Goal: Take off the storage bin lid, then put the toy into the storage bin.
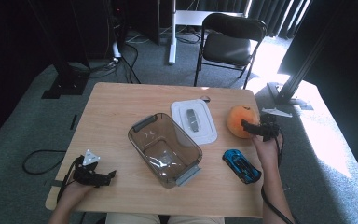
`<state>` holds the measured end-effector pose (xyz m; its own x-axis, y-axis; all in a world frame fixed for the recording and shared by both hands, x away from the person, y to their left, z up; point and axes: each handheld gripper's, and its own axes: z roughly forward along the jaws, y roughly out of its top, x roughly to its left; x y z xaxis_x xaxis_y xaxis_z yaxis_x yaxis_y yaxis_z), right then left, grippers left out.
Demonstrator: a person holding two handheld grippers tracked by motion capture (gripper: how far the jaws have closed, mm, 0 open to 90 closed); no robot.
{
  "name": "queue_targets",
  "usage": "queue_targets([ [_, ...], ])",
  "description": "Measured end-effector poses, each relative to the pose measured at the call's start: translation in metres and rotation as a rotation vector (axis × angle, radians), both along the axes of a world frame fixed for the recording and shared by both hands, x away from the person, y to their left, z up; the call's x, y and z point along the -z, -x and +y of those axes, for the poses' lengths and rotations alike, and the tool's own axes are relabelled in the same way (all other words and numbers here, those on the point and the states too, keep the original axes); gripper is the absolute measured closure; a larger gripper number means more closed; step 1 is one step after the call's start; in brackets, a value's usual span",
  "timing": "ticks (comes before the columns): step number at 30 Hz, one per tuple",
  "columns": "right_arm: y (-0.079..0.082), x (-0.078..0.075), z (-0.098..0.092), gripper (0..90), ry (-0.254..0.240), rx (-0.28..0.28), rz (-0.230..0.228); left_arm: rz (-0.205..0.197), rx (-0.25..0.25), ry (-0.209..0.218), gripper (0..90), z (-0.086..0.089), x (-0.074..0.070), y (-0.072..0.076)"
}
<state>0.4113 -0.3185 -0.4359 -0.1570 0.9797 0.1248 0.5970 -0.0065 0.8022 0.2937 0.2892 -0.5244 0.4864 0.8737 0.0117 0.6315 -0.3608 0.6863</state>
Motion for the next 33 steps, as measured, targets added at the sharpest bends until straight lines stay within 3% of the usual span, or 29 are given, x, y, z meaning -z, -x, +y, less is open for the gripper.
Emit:
queue_targets([
  [13, -0.007, 0.004, -0.005, 12.5, 0.008, 0.019, 0.019, 0.001, 0.000, 0.003, 0.5, 0.000, 0.000, 0.000],
  [33, -0.039, 0.019, -0.009, 12.8, 0.007, 0.053, 0.089, 0.001, 0.000, 0.006, 0.5, 0.001, 0.000, 0.000],
])
